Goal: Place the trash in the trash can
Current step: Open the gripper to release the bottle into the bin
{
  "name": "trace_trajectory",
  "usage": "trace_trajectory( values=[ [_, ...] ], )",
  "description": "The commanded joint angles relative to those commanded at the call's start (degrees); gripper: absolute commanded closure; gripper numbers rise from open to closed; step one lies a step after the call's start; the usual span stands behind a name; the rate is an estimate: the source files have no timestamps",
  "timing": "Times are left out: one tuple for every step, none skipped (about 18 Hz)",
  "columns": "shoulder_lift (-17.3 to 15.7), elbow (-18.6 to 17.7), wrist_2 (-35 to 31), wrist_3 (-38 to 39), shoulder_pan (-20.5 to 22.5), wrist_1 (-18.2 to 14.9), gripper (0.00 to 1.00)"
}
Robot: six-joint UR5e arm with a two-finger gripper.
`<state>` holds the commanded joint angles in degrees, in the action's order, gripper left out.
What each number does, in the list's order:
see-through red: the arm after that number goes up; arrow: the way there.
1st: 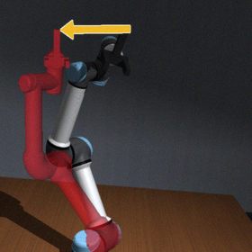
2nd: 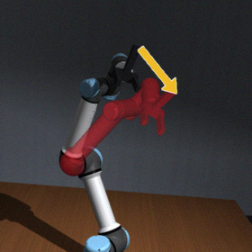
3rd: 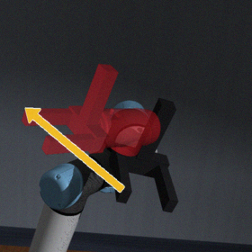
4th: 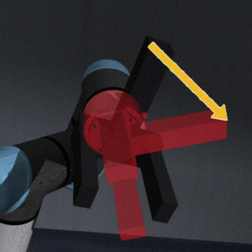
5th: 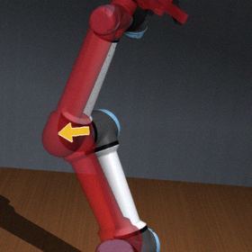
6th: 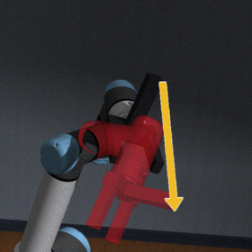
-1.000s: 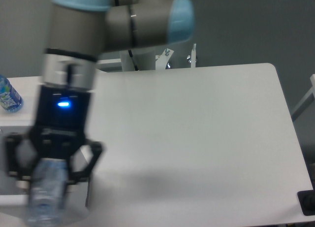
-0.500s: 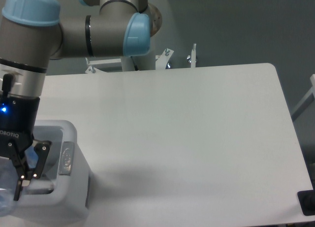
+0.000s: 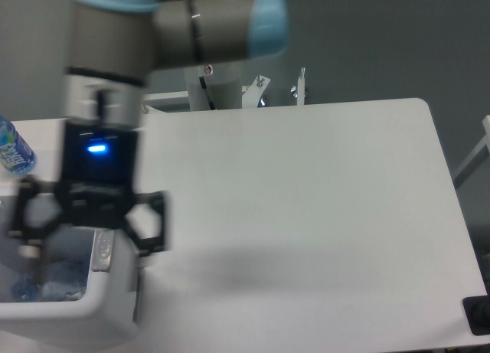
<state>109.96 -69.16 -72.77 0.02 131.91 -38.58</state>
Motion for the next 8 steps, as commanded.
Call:
trace_trajectory(
  values=[
    [-0.62,-1.05,0.0,-2.89,1.32,-0.88,0.0],
    [-1.15,-2.02,-0.09,-6.23,1.95,-2.54,0.0],
    [-1.93,-3.34,-0.87,-10.87,2.82,-4.91,0.0],
    [-3.33,-4.74,-3.05,-16.31,4.14,-7.28,0.0],
    [-4.48,-5.97,-5.86,-21.85,4.76,-9.74,0.0],
    [-5.27,-6.68,-9.11,-27.04,4.76,-12.46,0.0],
    [-5.63,-6.86,-12.27,-30.75,4.76,-14.92,0.0],
    [-5.72,-7.13,-14.57,-32.7,4.76,-16.86,0.0]
  ],
)
